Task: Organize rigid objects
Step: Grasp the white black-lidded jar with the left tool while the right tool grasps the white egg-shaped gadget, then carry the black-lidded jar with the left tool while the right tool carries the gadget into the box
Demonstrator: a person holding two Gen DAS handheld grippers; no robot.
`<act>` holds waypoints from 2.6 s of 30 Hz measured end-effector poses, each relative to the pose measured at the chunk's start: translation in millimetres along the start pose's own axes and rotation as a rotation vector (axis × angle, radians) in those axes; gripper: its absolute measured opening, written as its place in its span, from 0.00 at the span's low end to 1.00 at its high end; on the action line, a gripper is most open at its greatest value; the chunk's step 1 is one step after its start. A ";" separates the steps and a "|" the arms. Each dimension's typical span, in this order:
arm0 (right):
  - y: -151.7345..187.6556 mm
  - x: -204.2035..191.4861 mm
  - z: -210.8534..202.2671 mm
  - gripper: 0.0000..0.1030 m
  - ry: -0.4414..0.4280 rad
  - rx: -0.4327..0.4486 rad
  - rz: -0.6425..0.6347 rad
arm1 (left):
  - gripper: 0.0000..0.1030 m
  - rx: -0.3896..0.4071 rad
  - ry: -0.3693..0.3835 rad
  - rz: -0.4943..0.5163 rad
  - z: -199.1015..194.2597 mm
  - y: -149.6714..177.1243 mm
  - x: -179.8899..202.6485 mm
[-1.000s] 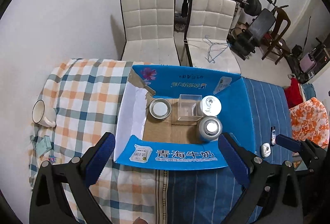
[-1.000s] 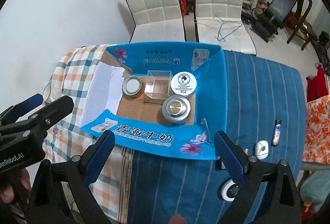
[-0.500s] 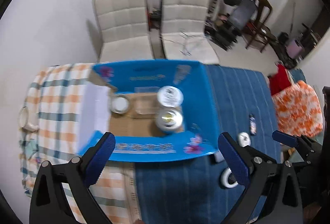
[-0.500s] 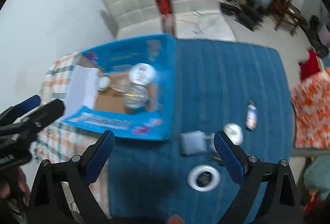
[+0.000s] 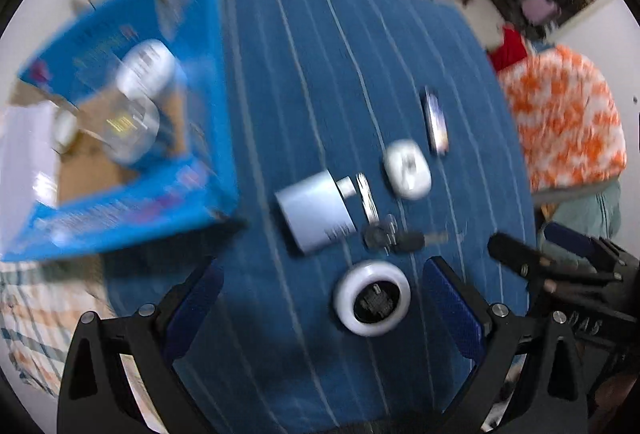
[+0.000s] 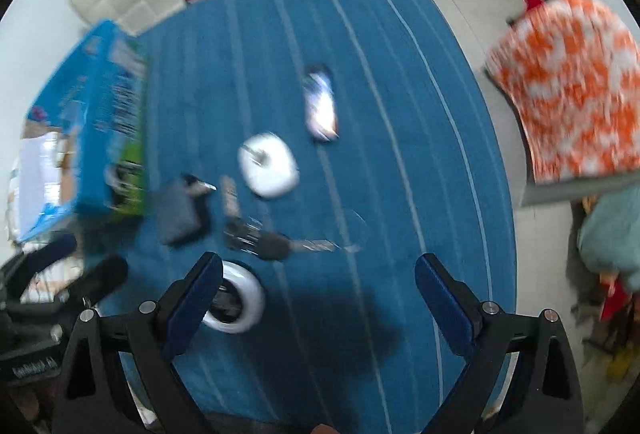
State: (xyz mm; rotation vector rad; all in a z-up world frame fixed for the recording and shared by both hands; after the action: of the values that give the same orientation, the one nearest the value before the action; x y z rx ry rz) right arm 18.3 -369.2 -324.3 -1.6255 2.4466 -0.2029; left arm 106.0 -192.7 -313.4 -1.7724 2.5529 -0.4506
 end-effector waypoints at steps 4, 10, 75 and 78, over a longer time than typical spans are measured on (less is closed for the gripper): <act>38.3 36.3 31.4 0.96 0.037 -0.061 0.069 | 0.99 -0.087 0.026 0.003 30.5 23.2 14.9; 59.7 64.0 54.7 0.96 0.062 -0.105 0.116 | 0.99 -0.218 0.050 0.036 73.8 51.4 36.2; -16.7 -15.1 -22.4 0.47 0.004 0.100 -0.063 | 0.72 0.095 0.022 0.072 -22.4 -3.1 54.0; -25.1 -27.2 -43.7 0.47 -0.014 0.135 -0.074 | 0.72 0.142 0.027 0.071 -46.2 -14.0 45.5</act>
State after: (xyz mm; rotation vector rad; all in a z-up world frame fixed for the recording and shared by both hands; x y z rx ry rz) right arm 40.6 -353.6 -273.9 -1.6545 2.3103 -0.3587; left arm 94.7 -228.2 -258.5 -1.6349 2.5209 -0.6393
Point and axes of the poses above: each gripper's, at about its wrist camera, not at the fingertips, and z roughly the way its jaws point, x to its right, y to its underside, the point moved 10 cm from there along z, roughly the way its jaws point, and after that the axes turned 7 degrees about x, right-handed, at the moved point
